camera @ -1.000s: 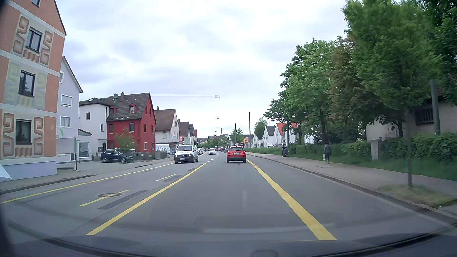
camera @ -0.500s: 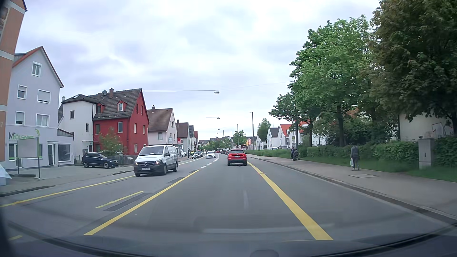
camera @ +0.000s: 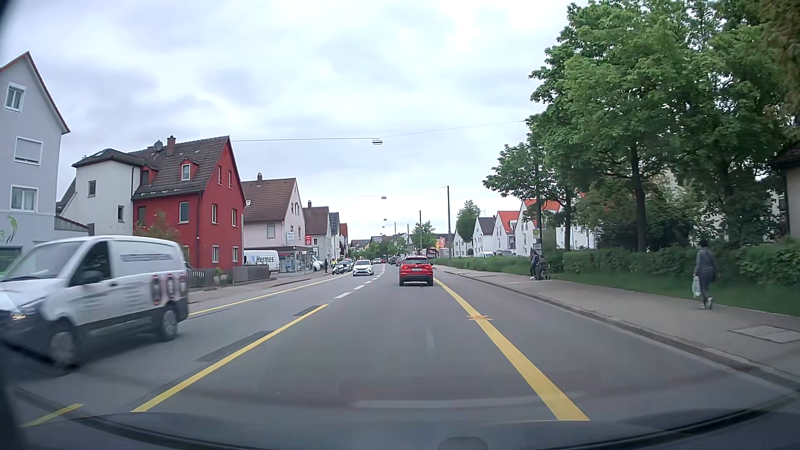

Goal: Follow the waypoints while adhering to traffic rules and regulations

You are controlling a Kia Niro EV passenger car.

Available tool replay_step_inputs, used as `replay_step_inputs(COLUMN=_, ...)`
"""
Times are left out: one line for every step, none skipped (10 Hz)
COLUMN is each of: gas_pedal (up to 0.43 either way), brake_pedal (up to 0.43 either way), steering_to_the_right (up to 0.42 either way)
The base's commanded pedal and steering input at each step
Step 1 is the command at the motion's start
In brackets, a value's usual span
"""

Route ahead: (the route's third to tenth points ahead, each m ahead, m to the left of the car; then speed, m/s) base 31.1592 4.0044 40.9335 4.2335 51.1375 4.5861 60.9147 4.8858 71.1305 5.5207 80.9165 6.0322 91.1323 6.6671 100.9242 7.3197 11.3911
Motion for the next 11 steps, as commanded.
replay_step_inputs(gas_pedal=0.157, brake_pedal=0.0, steering_to_the_right=-0.009)
replay_step_inputs(gas_pedal=0.157, brake_pedal=0.0, steering_to_the_right=-0.009)
replay_step_inputs(gas_pedal=0.157, brake_pedal=0.0, steering_to_the_right=-0.009)
replay_step_inputs(gas_pedal=0.157, brake_pedal=0.0, steering_to_the_right=-0.009)
replay_step_inputs(gas_pedal=0.157, brake_pedal=0.0, steering_to_the_right=-0.009)
replay_step_inputs(gas_pedal=0.15, brake_pedal=0.0, steering_to_the_right=-0.009)
replay_step_inputs(gas_pedal=0.15, brake_pedal=0.0, steering_to_the_right=-0.009)
replay_step_inputs(gas_pedal=0.15, brake_pedal=0.0, steering_to_the_right=-0.009)
replay_step_inputs(gas_pedal=0.15, brake_pedal=0.0, steering_to_the_right=-0.009)
replay_step_inputs(gas_pedal=0.138, brake_pedal=0.0, steering_to_the_right=-0.009)
replay_step_inputs(gas_pedal=0.138, brake_pedal=0.0, steering_to_the_right=-0.009)
